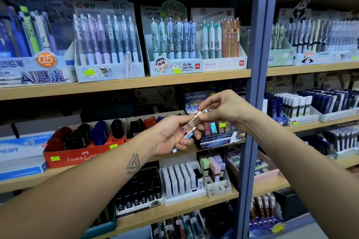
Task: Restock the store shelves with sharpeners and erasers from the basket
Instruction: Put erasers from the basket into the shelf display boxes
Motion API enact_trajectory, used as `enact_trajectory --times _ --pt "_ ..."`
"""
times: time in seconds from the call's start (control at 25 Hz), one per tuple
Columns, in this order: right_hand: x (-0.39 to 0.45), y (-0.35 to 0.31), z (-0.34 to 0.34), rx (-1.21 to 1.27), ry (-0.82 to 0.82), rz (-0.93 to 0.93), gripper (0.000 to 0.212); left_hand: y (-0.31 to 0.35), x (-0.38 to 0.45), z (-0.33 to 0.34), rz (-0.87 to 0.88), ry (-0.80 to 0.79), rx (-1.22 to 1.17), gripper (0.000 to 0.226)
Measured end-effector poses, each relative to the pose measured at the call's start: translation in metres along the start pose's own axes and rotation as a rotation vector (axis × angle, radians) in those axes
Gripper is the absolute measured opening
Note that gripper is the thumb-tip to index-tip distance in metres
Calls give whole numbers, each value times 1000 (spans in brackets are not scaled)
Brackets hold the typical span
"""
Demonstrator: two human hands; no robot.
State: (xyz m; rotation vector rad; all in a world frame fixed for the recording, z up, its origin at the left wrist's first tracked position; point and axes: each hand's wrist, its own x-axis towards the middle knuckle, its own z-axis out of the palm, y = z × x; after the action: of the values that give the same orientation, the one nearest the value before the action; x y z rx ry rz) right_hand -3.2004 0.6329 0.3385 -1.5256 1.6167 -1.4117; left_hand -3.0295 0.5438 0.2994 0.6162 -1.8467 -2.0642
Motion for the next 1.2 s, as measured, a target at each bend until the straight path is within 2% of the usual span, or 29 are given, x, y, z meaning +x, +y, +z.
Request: enact_trajectory --times 0.2,0.4,0.6,0.8,0.96,1.04,1.2 --pt "4 3 5 -162 60 -74 21 -3 -1 3 70 60 1 40" --pt "6 7 3 22 34 -38 23 -5 -1 7 105 176 -5 37" --pt "6 1 6 22 -12 -36 25 -4 3 7 126 247 -5 29" --pt "7 2 6 4 -84 -57 27 -2 -1 8 133 198 -18 26" --pt "8 6 10 -35 -32 -123 35 -3 -3 7 66 115 18 44" --pt "10 6 12 -98 -6 -139 37 -4 -4 6 60 119 40 47" --pt "12 5 16 -87 -86 -58 28 -3 -5 2 94 124 50 46"
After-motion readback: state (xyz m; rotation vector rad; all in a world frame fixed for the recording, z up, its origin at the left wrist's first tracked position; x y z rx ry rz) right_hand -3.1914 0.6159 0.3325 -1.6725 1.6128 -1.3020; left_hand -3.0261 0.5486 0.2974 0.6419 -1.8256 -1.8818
